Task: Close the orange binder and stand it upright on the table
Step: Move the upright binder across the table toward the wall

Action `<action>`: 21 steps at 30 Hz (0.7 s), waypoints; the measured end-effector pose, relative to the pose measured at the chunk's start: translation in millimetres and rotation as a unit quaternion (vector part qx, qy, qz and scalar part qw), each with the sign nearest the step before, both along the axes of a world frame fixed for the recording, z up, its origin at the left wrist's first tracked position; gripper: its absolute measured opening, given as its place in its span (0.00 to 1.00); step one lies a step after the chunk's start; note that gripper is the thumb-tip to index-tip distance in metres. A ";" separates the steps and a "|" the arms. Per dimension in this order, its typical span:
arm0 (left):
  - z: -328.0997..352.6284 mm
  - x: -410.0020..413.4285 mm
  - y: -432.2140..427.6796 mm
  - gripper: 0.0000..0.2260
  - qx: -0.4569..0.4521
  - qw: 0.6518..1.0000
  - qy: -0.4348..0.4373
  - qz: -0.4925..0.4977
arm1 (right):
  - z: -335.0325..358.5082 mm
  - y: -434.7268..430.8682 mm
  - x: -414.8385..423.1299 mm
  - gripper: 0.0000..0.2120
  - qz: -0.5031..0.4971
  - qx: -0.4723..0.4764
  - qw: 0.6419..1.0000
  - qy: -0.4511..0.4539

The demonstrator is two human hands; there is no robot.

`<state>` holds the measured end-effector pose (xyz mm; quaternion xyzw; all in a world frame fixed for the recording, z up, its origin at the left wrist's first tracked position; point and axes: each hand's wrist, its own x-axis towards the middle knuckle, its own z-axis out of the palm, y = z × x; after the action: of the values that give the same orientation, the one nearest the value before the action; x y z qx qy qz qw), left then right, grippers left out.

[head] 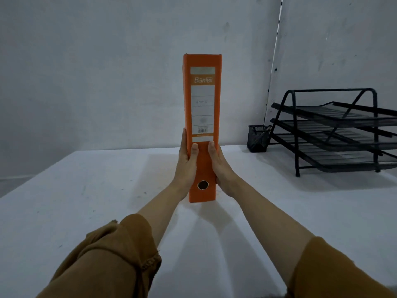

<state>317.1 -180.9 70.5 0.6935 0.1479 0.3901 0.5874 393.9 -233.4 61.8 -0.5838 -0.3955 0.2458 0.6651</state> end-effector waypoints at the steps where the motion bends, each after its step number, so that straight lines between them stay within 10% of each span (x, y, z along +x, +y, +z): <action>1: -0.4 -1.4 1.7 0.23 -0.004 1.000 -0.003 0.006 | -0.3 3.0 -2.0 0.26 0.003 0.002 1.000 0.000; 21: 6.3 -95.3 60.6 0.22 -0.030 0.995 0.026 0.093 | -0.9 76.4 -93.0 0.43 0.060 -0.003 0.997 0.046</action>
<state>221.7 -120.3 76.8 0.6683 0.2391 0.4205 0.5652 300.9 -156.9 60.9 -0.5486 -0.3982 0.3133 0.6651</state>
